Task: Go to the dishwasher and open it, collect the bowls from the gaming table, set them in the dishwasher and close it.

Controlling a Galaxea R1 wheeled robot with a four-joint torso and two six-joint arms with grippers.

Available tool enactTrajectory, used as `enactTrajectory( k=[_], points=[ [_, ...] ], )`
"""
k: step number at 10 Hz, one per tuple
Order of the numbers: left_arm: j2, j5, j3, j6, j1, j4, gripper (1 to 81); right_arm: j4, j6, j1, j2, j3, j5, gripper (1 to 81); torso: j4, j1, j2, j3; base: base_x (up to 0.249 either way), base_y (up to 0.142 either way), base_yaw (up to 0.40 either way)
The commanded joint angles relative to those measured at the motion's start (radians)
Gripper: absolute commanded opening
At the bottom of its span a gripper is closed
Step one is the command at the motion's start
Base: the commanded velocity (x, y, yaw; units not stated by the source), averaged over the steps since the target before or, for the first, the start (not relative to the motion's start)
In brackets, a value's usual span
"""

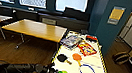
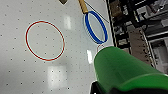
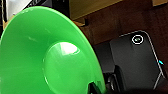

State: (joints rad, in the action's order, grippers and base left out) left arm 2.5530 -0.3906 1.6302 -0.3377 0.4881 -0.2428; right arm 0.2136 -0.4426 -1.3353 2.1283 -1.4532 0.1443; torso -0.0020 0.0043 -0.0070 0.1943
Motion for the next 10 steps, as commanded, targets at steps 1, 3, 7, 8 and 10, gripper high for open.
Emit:
enactTrajectory(
  k=[1, 3, 7, 8, 10],
  points=[
    [-0.012, -0.019, -0.041, 0.0, -0.128, -0.007, 1.0, 0.02, -0.002, 0.054, -0.049, 0.019, -0.035, 1.0, 0.0, 0.0, 0.0, -0.057, 0.0, 0.0, 0.0],
    [-0.014, -0.019, -0.043, 0.0, -0.124, -0.007, 1.0, 0.021, -0.002, 0.054, -0.049, 0.019, -0.035, 1.0, 0.0, 0.0, 0.0, -0.039, 0.0, 0.0, 0.0],
    [-0.035, -0.019, -0.056, 0.005, -0.093, -0.006, 1.0, 0.023, -0.001, 0.054, -0.025, -0.007, -0.037, 1.0, 0.0, -0.002, 0.0, -0.053, 0.0, 0.0, 0.0],
    [-0.043, -0.017, -0.056, 0.005, -0.09, -0.007, 1.0, 0.023, -0.001, 0.057, -0.022, -0.012, -0.037, 1.0, 0.0, -0.001, 0.0, -0.053, 0.0, 0.0, 0.0],
    [-0.052, -0.017, -0.062, 0.005, -0.087, -0.007, 1.0, 0.023, -0.001, 0.057, -0.02, -0.012, -0.037, 1.0, 0.0, -0.002, 0.0, -0.053, 0.0, 0.0, 0.0]
  ],
)
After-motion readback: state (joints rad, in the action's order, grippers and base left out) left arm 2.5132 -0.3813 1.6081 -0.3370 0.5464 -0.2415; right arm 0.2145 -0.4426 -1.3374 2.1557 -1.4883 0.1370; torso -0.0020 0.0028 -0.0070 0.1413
